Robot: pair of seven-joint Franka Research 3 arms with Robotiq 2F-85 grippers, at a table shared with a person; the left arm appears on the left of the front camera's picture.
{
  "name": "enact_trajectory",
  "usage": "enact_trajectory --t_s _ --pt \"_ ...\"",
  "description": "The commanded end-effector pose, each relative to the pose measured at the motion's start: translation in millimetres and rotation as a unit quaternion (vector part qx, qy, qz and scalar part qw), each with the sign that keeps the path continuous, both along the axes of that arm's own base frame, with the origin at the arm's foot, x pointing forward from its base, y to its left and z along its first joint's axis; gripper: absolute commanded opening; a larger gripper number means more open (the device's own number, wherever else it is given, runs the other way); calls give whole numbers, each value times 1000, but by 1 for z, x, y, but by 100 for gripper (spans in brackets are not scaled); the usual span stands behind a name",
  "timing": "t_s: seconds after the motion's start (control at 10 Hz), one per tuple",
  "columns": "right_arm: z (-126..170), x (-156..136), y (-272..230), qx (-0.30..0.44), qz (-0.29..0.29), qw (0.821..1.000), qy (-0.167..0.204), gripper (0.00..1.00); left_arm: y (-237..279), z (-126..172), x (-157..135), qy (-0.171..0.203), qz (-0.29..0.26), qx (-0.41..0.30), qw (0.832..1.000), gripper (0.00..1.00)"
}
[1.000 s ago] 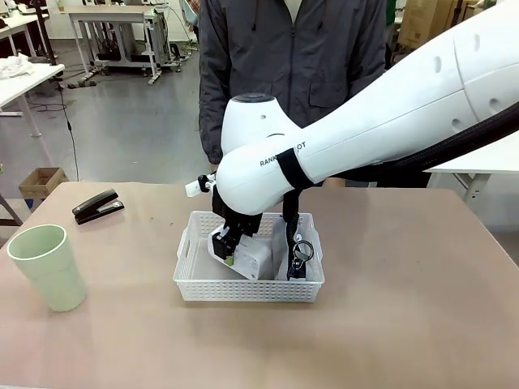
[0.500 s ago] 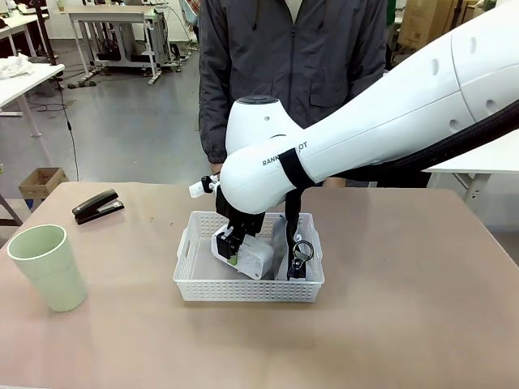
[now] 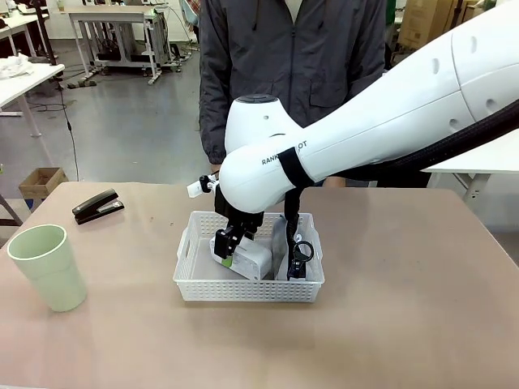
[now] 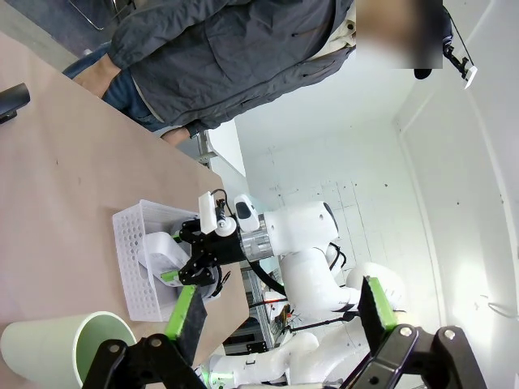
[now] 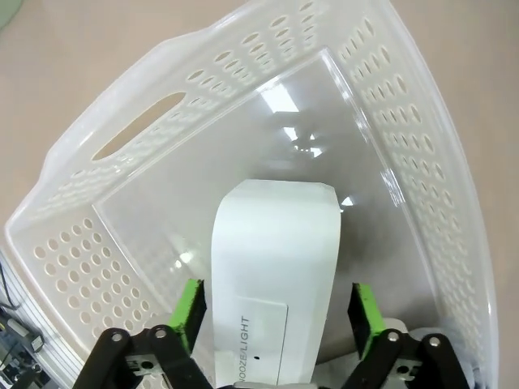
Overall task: Efficiently arrange items inside the basket to fit them all.
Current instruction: Pick up the Digital clock and place it inside the Organizing basket.
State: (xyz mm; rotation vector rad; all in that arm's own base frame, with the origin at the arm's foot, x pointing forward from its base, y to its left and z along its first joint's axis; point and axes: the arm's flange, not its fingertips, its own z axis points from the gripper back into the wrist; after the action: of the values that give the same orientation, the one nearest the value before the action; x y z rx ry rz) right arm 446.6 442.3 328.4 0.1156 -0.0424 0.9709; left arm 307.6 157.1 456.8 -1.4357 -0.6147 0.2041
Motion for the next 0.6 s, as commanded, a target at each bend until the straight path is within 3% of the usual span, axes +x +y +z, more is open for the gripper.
enact_trajectory --t_s 0.0,0.2,0.5 --pt "9 0 -5 19 18 1000 13 100 -2 2 -4 -2 -4 -1 1000 100" --pt "49 -2 -24 47 49 997 24 100 -2 2 -4 -2 -4 -1 1000 100" --pt "133 -8 -125 89 -18 996 -23 100 -2 2 -4 -2 -4 -1 1000 100"
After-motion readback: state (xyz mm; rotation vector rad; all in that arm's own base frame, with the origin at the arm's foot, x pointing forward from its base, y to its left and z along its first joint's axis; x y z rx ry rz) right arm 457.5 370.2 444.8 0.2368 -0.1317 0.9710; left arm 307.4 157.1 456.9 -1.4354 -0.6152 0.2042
